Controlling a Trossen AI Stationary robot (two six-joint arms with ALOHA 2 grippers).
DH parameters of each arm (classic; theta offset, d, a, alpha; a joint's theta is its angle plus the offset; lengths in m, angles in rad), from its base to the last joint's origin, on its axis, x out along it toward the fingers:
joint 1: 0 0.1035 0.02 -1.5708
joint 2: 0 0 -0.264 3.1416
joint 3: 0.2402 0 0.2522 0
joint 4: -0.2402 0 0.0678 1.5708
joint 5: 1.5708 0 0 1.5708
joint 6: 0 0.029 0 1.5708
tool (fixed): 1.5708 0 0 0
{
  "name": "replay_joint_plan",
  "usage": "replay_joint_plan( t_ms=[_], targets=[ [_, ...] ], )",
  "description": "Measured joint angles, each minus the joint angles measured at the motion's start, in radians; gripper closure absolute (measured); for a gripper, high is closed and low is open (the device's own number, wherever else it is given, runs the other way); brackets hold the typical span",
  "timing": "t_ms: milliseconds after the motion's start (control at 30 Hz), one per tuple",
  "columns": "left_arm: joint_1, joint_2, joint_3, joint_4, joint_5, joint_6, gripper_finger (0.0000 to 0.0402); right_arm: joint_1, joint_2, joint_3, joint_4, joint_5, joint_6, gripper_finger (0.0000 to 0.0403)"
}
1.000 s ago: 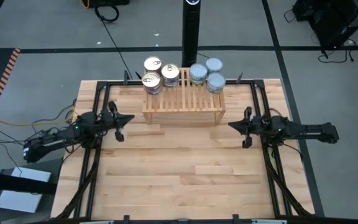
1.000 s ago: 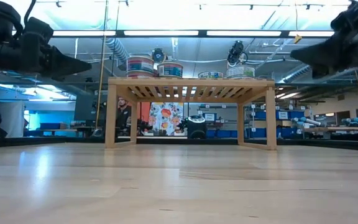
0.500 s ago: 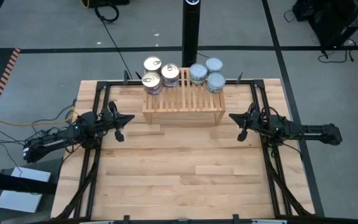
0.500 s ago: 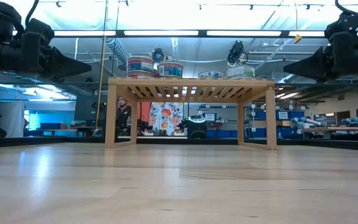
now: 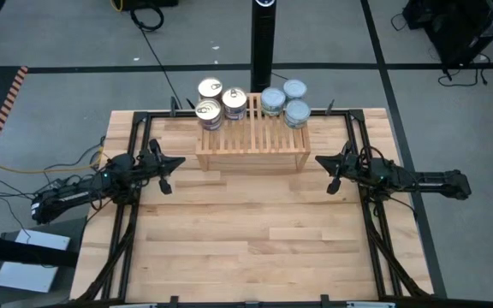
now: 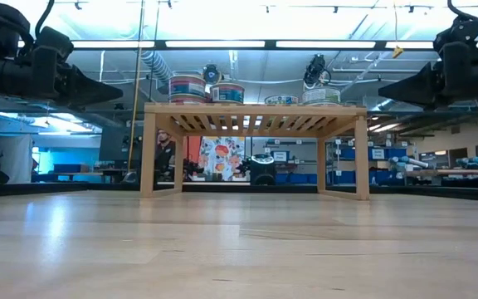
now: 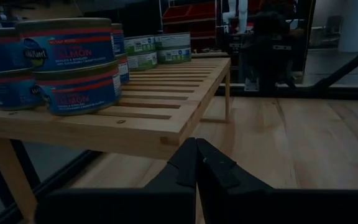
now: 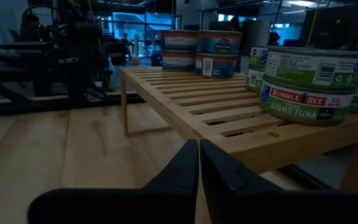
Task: Stack canned seafood by type on shelf
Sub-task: Return to Home Position
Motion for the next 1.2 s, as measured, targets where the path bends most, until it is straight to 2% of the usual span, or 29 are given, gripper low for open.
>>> replay_joint_plan(
  t_ms=[1200],
  targets=[
    [0.0,0.0,0.0,0.001,-0.001,0.0,0.0396,0.0,0.0,0.001,0.006,0.0,-0.002,0.0371]
  ],
)
